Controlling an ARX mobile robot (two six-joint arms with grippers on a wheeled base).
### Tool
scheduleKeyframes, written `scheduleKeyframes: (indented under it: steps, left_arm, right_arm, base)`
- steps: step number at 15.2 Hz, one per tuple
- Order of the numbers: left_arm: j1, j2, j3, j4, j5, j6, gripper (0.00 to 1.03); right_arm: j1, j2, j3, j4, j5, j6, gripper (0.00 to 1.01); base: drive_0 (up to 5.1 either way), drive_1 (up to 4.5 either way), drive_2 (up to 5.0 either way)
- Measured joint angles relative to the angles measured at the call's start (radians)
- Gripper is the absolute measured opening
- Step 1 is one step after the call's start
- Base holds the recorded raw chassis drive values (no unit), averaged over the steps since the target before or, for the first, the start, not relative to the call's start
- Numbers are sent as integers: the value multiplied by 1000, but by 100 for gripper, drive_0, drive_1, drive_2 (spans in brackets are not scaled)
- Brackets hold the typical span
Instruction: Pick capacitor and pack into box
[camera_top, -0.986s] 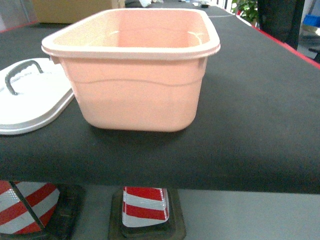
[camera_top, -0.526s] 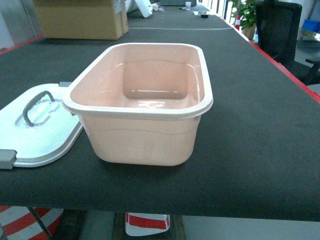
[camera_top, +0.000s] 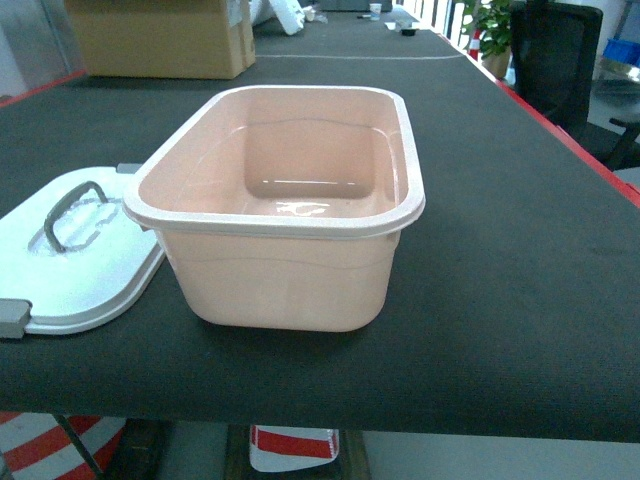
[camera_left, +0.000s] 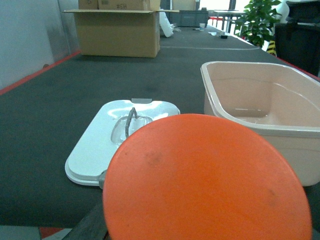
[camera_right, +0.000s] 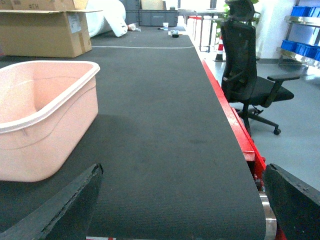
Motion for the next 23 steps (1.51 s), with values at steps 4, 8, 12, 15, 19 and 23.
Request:
scheduleKeyframes:
  steps: [4, 8, 12, 15, 19, 23]
  left_arm:
    - [0, 0, 0, 0, 0, 0, 43]
    - [-233, 153, -1, 281, -426, 32, 43]
    - [-380, 985, 260, 1012, -645, 146, 43]
    - [-370, 1508, 652, 1007, -503, 155, 43]
    - [-370, 1910, 1062, 861, -408, 86, 64]
    - [-373, 1927, 1084, 866, -394, 51, 97]
  right_arm:
    - [0, 0, 0, 0, 0, 0, 98]
    - [0, 0, 0, -1, 1, 0, 98]
    - [0, 0, 0, 0, 0, 0, 98]
    - [0, 0, 0, 0, 0, 0, 98]
    - [0, 0, 0, 0, 0, 0, 98]
    - [0, 0, 0, 0, 0, 0, 98]
  base:
    - [0, 0, 0]
    - [0, 0, 0]
    - [0, 0, 0]
    - [0, 0, 0]
    - [0, 0, 0]
    - [0, 0, 0]
